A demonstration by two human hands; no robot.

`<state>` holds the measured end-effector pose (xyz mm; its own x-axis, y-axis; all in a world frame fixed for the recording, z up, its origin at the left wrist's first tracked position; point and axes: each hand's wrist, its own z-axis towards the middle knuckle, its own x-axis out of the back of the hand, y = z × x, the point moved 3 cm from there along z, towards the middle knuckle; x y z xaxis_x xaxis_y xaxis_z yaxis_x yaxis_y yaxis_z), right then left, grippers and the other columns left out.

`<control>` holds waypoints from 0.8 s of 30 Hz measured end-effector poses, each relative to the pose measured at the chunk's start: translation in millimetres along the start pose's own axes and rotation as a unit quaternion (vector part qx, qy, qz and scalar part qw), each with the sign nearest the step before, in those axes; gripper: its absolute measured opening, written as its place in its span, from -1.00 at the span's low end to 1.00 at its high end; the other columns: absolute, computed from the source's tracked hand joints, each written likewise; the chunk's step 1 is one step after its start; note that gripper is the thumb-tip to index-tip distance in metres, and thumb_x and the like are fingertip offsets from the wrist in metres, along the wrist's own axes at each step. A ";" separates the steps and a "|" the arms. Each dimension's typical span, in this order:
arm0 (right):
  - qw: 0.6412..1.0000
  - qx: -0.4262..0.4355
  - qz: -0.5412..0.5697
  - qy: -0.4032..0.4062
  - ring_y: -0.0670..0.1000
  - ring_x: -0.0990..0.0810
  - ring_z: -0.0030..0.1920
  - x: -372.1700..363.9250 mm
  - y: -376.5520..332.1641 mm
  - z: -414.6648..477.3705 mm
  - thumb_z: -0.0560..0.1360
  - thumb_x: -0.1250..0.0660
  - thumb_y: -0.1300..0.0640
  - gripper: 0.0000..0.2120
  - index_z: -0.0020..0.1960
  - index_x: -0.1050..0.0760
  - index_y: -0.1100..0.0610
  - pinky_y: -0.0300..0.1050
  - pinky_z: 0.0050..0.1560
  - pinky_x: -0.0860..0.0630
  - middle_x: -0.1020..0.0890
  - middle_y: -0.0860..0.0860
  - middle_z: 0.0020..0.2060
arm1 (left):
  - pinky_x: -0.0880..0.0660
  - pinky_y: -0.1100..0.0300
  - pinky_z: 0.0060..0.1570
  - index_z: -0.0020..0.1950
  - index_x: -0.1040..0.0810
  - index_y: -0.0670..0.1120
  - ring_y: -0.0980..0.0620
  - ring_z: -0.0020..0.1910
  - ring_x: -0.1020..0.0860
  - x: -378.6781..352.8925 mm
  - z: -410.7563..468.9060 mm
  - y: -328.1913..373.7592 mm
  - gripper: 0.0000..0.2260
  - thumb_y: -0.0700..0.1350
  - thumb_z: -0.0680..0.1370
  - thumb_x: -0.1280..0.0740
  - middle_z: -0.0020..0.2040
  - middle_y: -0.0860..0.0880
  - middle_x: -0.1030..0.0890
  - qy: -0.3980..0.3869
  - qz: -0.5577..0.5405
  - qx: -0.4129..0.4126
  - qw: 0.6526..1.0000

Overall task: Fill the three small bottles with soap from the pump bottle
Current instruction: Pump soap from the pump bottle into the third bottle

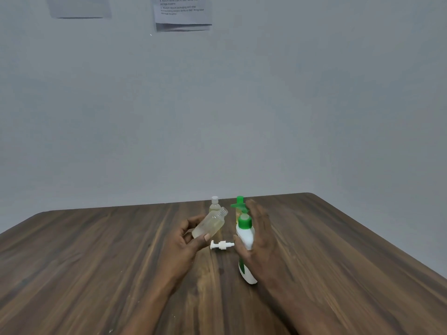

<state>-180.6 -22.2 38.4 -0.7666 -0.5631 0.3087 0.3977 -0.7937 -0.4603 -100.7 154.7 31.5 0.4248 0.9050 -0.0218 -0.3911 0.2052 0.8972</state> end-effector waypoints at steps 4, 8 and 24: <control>1.000 -0.001 -0.001 -0.014 -0.16 -0.34 0.39 4.8 1.1 3.0 0.39 -0.41 0.20 -0.21 0.49 -0.11 -0.09 -0.43 0.27 -0.29 -0.26 -0.22 0.42 | -0.64 0.14 0.07 0.27 -0.56 -0.10 -0.03 0.11 -0.69 -6.0 1.9 -5.2 -0.70 -0.30 0.55 -0.42 0.13 -0.03 -0.71 0.006 -0.030 0.009 0.999; 0.999 0.006 -0.029 -0.039 -0.21 -0.31 0.38 3.8 3.4 3.8 0.38 -0.36 0.20 -0.16 0.52 -0.03 -0.14 -0.55 0.19 -0.25 -0.21 -0.25 0.43 | -0.64 0.06 0.09 0.27 -0.58 -0.10 -0.07 0.10 -0.69 -14.6 5.7 -8.1 -0.61 -0.09 0.47 -0.53 0.15 -0.08 -0.71 0.028 -0.079 0.009 0.996; 0.999 0.013 -0.003 -0.045 -0.13 -0.34 0.38 1.0 7.1 10.1 0.44 -0.43 0.15 -0.27 0.49 -0.13 -0.06 -0.27 0.31 -0.36 -0.28 -0.20 0.39 | -0.64 0.09 0.08 0.25 -0.62 -0.07 -0.06 0.19 -0.66 -22.3 5.0 -5.0 -0.62 -0.12 0.44 -0.54 0.17 -0.06 -0.70 0.034 -0.145 0.002 0.989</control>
<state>-173.4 -30.7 43.8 -0.7209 -0.5762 0.3850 0.4072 -0.8017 -0.4375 -104.3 131.6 29.7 0.4630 0.8310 -0.3084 -0.2565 0.4587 0.8508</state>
